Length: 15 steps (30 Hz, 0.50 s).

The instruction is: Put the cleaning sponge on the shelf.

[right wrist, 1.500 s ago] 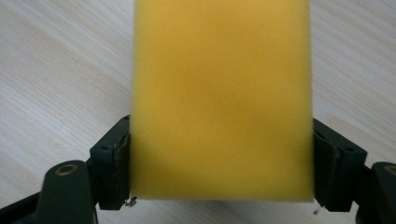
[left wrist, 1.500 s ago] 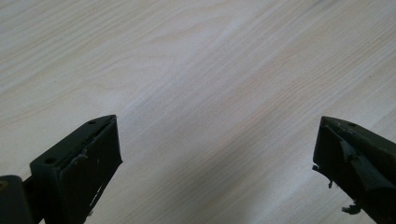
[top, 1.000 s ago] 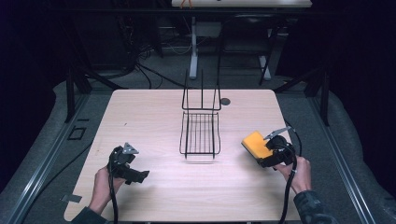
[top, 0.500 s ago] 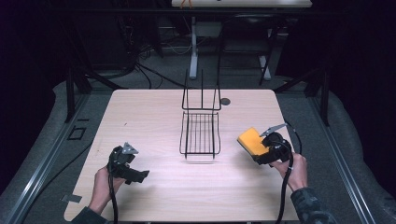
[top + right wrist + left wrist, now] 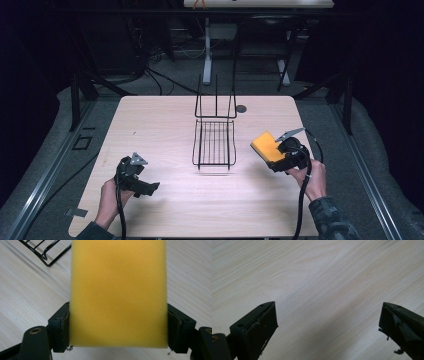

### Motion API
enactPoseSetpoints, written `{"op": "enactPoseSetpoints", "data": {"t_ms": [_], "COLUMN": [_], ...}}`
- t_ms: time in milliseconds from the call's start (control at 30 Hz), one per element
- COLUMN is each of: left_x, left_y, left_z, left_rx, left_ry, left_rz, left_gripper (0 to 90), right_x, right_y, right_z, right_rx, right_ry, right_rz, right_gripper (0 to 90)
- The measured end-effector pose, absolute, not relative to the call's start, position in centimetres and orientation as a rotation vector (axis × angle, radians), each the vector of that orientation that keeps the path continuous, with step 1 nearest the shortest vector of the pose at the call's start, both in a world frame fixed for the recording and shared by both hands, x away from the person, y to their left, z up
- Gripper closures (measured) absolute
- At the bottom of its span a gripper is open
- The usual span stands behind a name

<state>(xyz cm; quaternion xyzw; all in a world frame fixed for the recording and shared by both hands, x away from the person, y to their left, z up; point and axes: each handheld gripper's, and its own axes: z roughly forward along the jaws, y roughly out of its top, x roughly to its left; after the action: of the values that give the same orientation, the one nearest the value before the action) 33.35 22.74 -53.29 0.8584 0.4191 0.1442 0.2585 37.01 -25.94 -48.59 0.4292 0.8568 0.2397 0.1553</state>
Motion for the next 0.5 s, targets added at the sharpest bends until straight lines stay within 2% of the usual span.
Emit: {"op": "enactPoseSetpoints", "data": {"t_ms": [500], "left_x": [33.4], "left_y": [22.8], "left_z": [-53.3], "left_rx": [2.329], "left_ry": [1.140], "left_rz": [0.390], "left_gripper": [1.6], "right_x": [37.6], "right_y": [-24.8], "right_z": [-47.5], "right_rx": [1.195], "right_ry": [2.453], "right_rz": [0.732], "right_gripper": [22.4]}}
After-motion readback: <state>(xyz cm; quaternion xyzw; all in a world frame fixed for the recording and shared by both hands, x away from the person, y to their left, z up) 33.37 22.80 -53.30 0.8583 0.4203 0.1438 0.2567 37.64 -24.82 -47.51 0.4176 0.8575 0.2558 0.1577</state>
